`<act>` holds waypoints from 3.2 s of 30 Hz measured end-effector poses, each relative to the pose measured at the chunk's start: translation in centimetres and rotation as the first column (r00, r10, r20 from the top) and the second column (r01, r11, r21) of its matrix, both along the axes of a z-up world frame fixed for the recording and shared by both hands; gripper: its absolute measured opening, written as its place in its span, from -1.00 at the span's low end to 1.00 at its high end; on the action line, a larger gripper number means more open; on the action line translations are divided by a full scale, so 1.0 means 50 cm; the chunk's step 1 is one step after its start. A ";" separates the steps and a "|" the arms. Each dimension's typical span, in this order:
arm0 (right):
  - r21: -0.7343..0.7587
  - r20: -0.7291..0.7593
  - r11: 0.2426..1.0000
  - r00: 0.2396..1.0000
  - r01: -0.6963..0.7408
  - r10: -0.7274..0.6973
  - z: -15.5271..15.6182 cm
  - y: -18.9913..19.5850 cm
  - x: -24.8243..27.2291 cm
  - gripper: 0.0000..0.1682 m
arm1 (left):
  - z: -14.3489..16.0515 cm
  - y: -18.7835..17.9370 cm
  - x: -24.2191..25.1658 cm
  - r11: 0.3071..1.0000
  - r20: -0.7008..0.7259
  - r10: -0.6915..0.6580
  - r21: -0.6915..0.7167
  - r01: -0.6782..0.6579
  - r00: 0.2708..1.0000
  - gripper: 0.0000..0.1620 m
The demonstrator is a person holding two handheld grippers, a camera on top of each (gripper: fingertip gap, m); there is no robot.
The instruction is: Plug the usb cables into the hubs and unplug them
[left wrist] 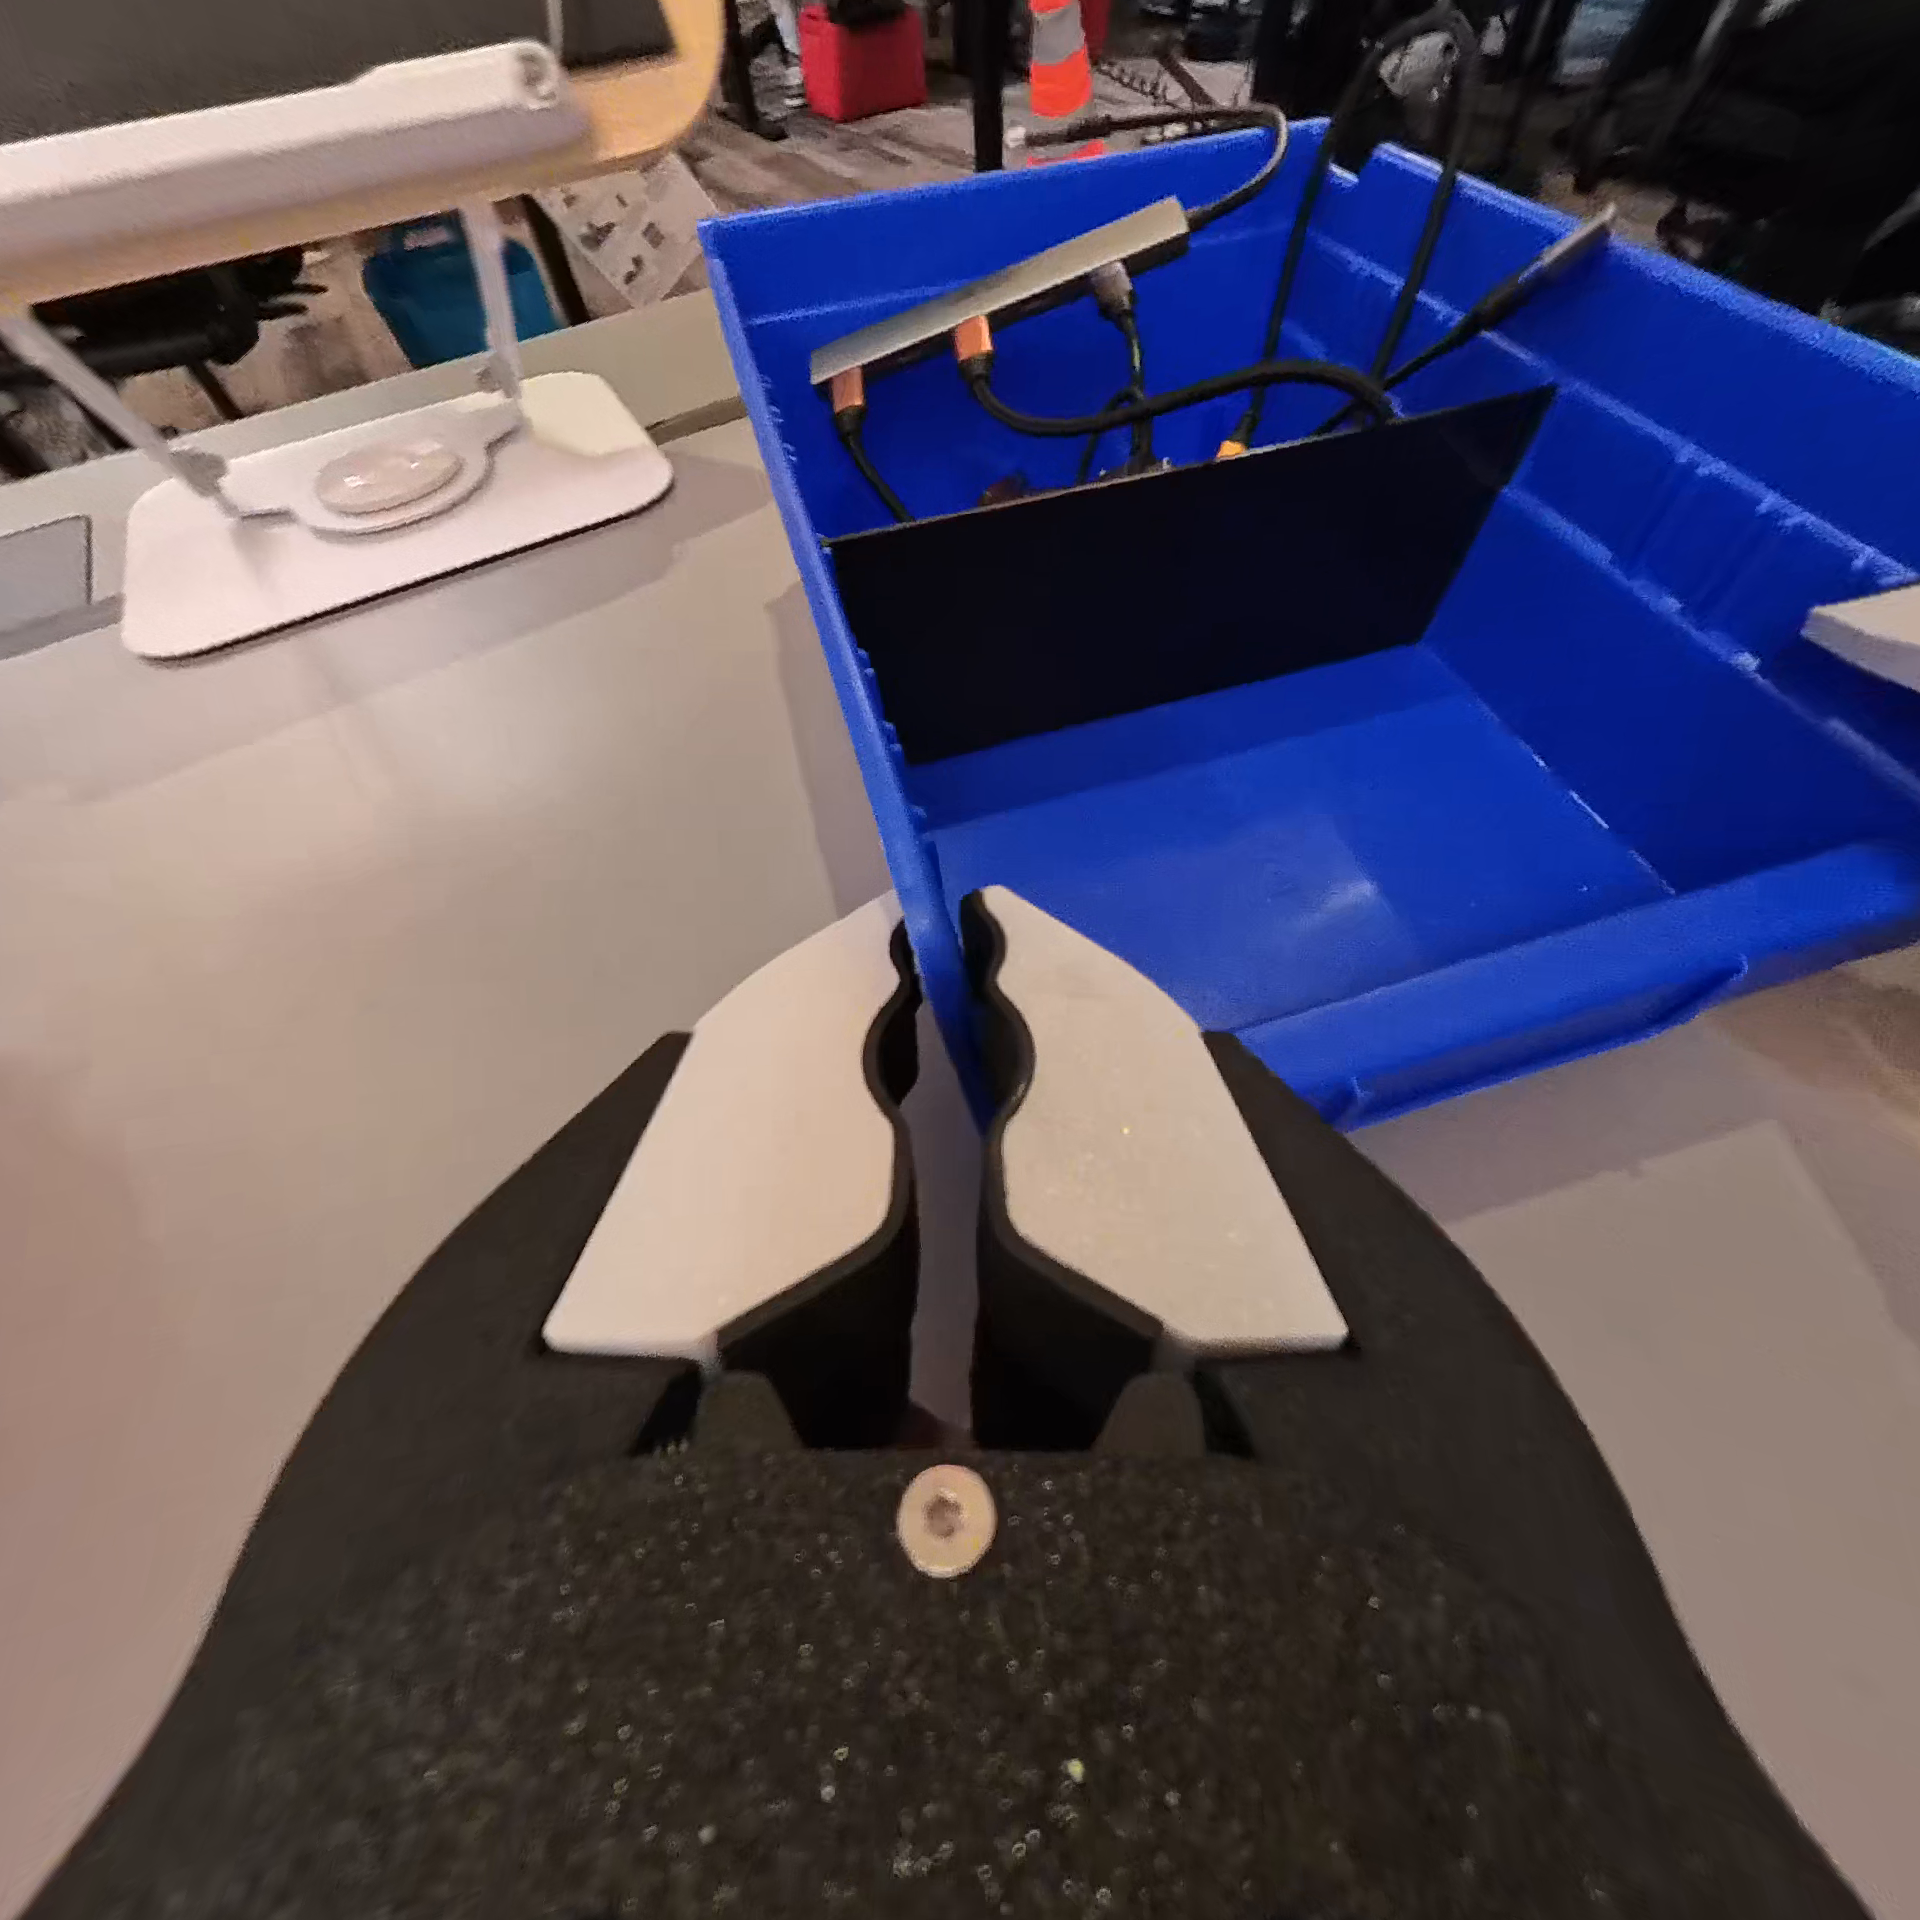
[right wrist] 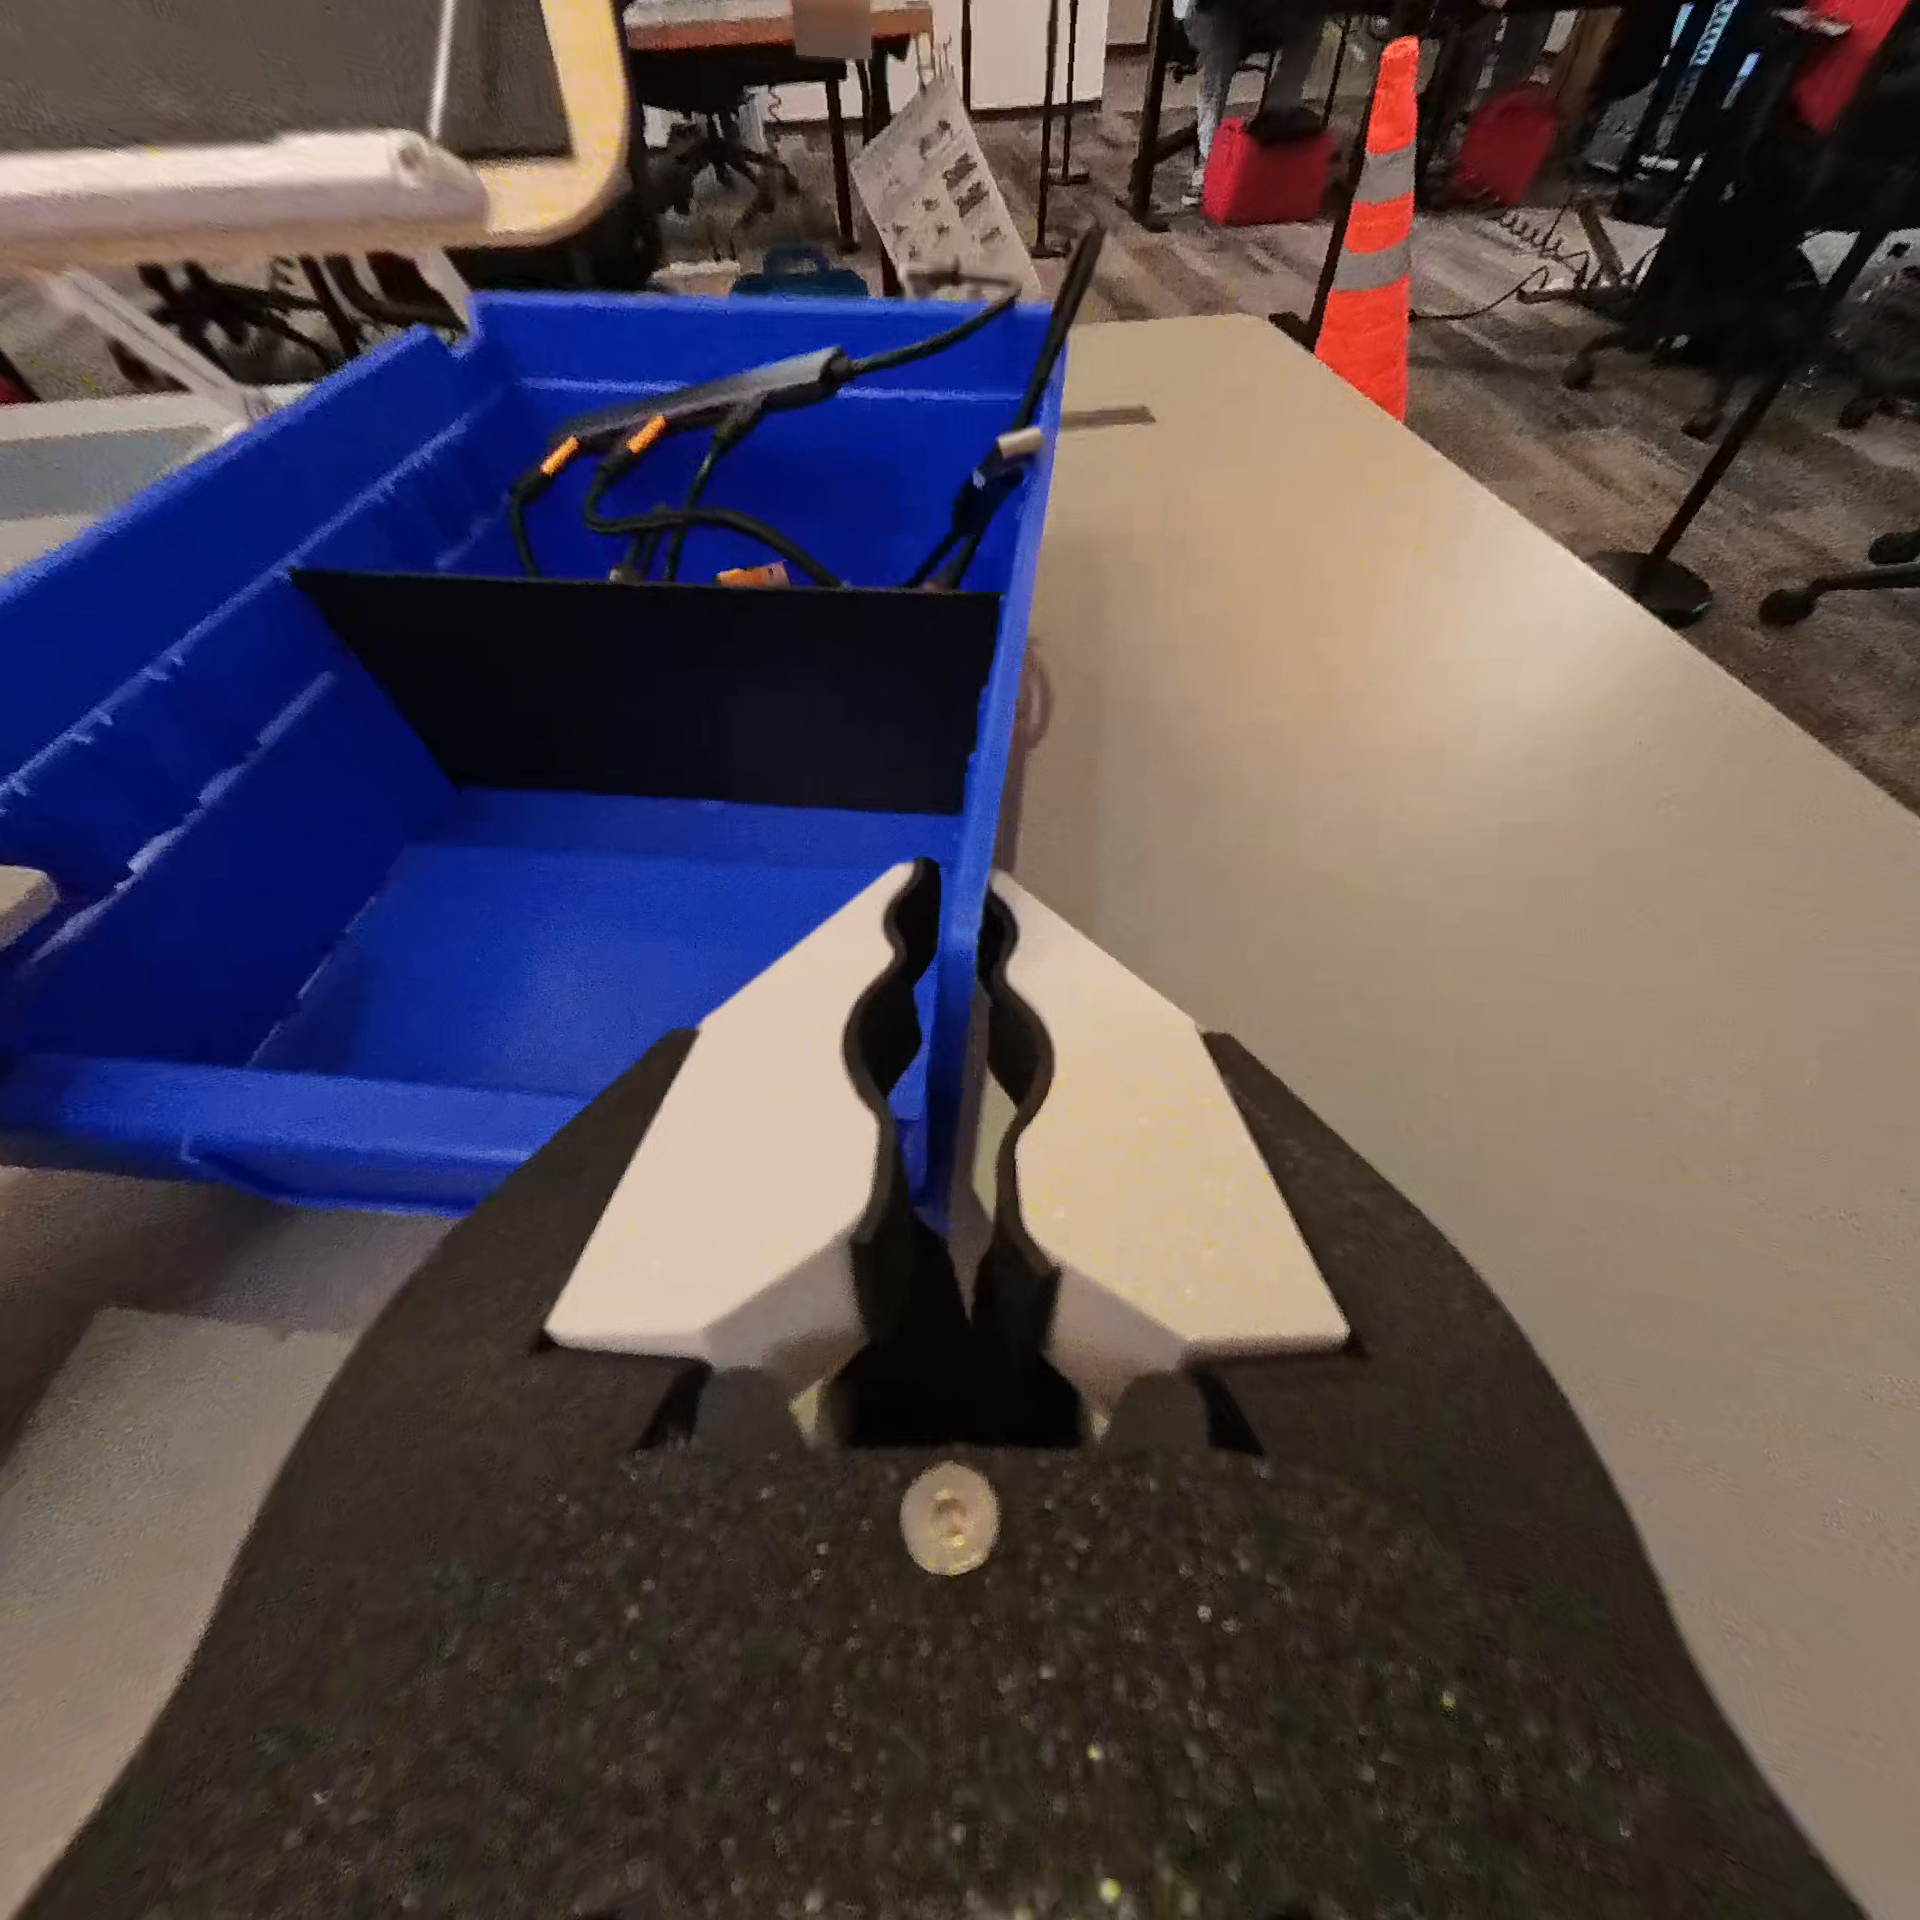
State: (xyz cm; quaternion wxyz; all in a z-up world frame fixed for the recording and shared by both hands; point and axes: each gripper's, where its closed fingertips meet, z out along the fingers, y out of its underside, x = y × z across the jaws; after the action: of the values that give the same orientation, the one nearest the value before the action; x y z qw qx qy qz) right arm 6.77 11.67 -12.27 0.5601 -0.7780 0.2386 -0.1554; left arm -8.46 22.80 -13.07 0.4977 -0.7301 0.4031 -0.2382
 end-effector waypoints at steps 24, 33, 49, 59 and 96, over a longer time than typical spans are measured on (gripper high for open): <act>0.043 0.044 0.887 0.888 -0.459 0.457 0.011 0.257 -0.319 -0.84 | 0.010 0.128 -0.373 0.933 0.013 0.359 -0.041 -0.358 0.933 -0.91; 0.247 0.490 0.794 0.778 -0.556 0.393 0.164 0.158 -0.333 -0.78 | 0.150 0.195 -0.724 0.795 0.206 0.575 0.087 -0.600 0.792 -0.56; 0.312 0.630 0.765 0.726 -0.564 0.277 0.223 0.060 -0.450 -0.83 | -0.019 0.320 -0.856 0.836 -0.087 0.540 -0.058 -0.545 0.837 -0.95; 0.169 0.234 0.696 0.714 -0.698 0.659 0.083 0.146 -0.648 -0.66 | -0.023 0.197 -0.897 0.775 -0.190 0.604 -0.083 -0.626 0.774 -0.96; 0.470 0.413 0.835 0.907 -0.286 0.079 0.506 0.072 -0.349 -0.96 | 0.415 -0.013 -0.416 0.868 0.333 0.319 0.273 -0.415 0.887 -0.95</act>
State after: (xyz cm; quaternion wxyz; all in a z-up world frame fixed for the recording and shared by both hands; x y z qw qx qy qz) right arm -10.68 15.28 13.01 0.7968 -0.5720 0.0827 -0.1763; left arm -29.26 22.14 7.70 0.7028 -0.6571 0.2164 -0.1655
